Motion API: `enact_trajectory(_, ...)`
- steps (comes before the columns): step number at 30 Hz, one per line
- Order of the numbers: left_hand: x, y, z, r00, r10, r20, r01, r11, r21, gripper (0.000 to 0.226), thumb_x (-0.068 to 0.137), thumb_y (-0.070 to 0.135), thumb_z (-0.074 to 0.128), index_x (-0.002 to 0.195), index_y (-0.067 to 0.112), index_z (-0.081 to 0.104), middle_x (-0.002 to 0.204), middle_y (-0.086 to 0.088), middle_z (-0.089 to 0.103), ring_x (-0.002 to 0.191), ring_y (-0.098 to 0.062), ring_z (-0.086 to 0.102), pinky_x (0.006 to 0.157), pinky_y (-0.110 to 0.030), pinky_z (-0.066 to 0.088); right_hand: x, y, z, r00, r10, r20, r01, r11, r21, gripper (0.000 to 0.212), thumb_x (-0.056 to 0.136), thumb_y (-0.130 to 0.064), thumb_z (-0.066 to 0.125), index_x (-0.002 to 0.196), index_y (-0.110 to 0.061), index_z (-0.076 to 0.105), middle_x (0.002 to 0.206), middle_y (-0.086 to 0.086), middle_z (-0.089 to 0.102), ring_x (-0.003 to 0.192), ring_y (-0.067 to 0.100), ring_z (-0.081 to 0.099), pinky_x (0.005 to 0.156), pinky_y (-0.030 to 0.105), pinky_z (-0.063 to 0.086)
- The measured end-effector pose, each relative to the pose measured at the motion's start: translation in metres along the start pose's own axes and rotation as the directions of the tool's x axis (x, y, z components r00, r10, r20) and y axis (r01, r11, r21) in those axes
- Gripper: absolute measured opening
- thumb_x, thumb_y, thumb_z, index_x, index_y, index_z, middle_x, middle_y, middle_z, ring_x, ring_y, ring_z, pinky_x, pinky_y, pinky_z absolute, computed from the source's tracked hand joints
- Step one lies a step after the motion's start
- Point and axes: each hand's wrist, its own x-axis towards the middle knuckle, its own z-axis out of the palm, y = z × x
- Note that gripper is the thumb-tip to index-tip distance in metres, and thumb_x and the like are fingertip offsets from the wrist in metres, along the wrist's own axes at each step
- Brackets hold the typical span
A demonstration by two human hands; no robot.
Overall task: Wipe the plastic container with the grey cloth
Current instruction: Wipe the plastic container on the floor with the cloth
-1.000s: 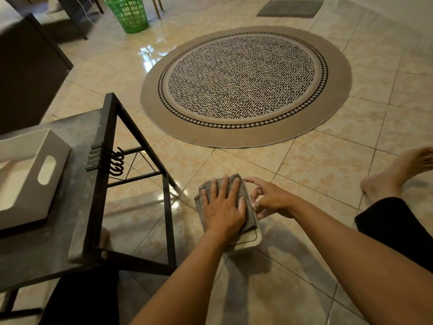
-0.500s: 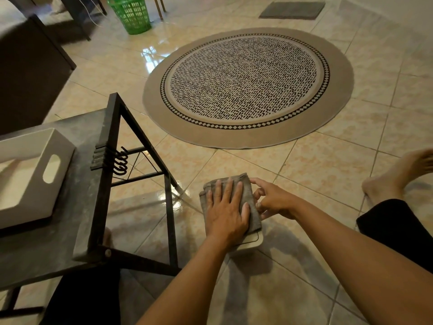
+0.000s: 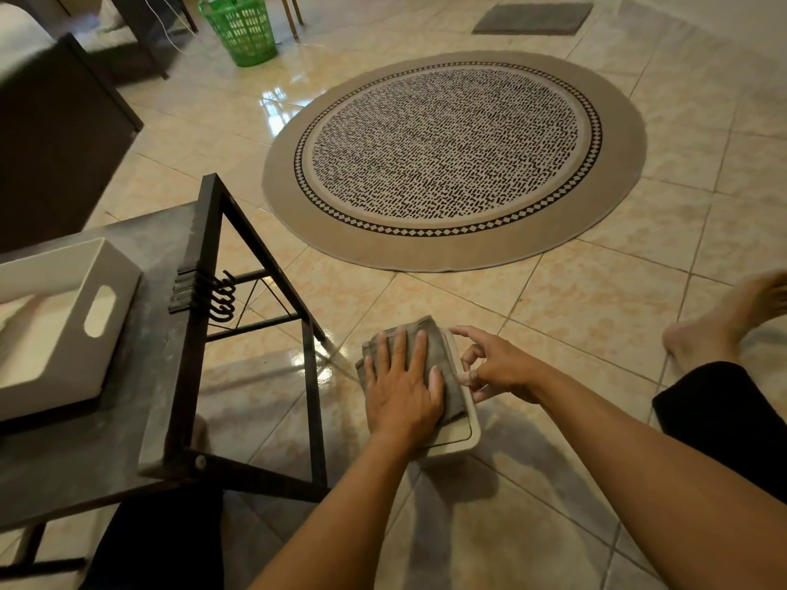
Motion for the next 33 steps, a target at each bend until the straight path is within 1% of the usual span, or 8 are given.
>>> enact_trajectory(2,-0.014,0.004,0.002,1.0,-0.012,0.003,0.012,1.0,-0.009,0.067,0.1,0.053,0.019,0.156,0.032,-0.011,0.164,-0.001,-0.019,0.147,-0.024,-0.027,0.12,-0.048,-0.014,0.001,0.0,0.001,1.0,0.005,-0.005,-0.005,1.0,-0.002,0.083,0.086,0.014,0.06,0.151,-0.029,0.032,0.099,0.014,0.053,0.079,0.024,0.064,0.071,0.042,0.064)
enact_trajectory(6,-0.019,0.02,0.009,0.999,0.036,0.03,-0.037,0.999,0.037,0.066,0.1,0.053,0.017,0.155,0.033,-0.013,0.163,-0.001,-0.023,0.146,-0.025,-0.03,0.118,-0.049,-0.017,0.0,-0.003,0.0,1.0,0.031,0.003,-0.031,0.999,-0.028,0.089,0.083,0.021,0.05,0.151,-0.033,0.03,0.1,0.017,0.055,0.085,0.028,0.064,0.078,0.054,0.061)
enact_trajectory(10,-0.007,0.01,0.0,0.999,0.013,0.044,-0.014,0.999,0.029,0.066,0.1,0.053,0.018,0.155,0.033,-0.013,0.164,-0.001,-0.021,0.146,-0.024,-0.029,0.119,-0.049,-0.016,-0.003,-0.006,0.001,0.999,0.041,0.007,-0.041,0.999,-0.019,0.088,0.086,0.018,0.053,0.152,-0.035,0.027,0.098,0.014,0.054,0.078,0.023,0.064,0.073,0.046,0.063)
enact_trajectory(13,-0.025,0.003,0.0,1.0,-0.005,0.031,0.004,1.0,0.009,0.066,0.1,0.054,0.018,0.155,0.033,-0.013,0.164,0.0,-0.022,0.146,-0.023,-0.031,0.119,-0.048,-0.016,-0.003,-0.005,0.003,0.999,0.042,-0.004,-0.042,0.999,-0.005,0.087,0.086,0.015,0.057,0.152,-0.034,0.028,0.096,0.012,0.052,0.076,0.022,0.063,0.074,0.048,0.063)
enact_trajectory(16,-0.045,0.017,0.007,0.997,0.071,0.04,-0.071,0.997,0.007,0.067,0.099,0.056,0.018,0.155,0.036,-0.012,0.162,0.001,-0.025,0.145,-0.022,-0.032,0.118,-0.049,-0.016,-0.003,-0.005,0.001,0.999,0.04,-0.005,-0.04,0.999,-0.031,0.089,0.084,0.02,0.052,0.152,-0.033,0.028,0.098,0.015,0.055,0.077,0.026,0.064,0.075,0.052,0.062)
enact_trajectory(19,-0.038,0.026,0.008,0.994,0.095,0.048,-0.098,0.994,0.052,0.067,0.098,0.057,0.017,0.155,0.036,-0.013,0.163,0.001,-0.024,0.146,-0.023,-0.032,0.117,-0.049,-0.019,-0.005,-0.006,0.002,0.999,0.036,0.003,-0.036,0.998,-0.042,0.089,0.083,0.02,0.049,0.152,-0.031,0.027,0.103,0.018,0.058,0.08,0.027,0.066,0.073,0.048,0.063)
enact_trajectory(24,-0.042,0.008,0.003,1.0,0.0,0.028,-0.001,0.999,0.044,0.069,0.099,0.06,0.018,0.155,0.034,-0.013,0.163,0.0,-0.024,0.146,-0.022,-0.032,0.119,-0.05,-0.014,-0.004,-0.004,0.003,0.999,0.04,-0.003,-0.04,0.999,-0.002,0.085,0.087,0.016,0.055,0.152,-0.031,0.029,0.095,0.011,0.052,0.075,0.023,0.061,0.072,0.046,0.063)
enact_trajectory(33,-0.041,0.024,0.001,0.996,0.051,0.074,-0.054,0.997,0.047,0.067,0.098,0.061,0.018,0.154,0.04,-0.012,0.163,-0.001,-0.023,0.145,-0.025,-0.032,0.117,-0.051,-0.018,-0.006,-0.006,-0.003,0.995,0.065,0.074,-0.065,0.998,0.0,0.094,0.085,0.021,0.052,0.155,-0.033,0.02,0.096,0.013,0.053,0.079,0.025,0.064,0.067,0.041,0.063)
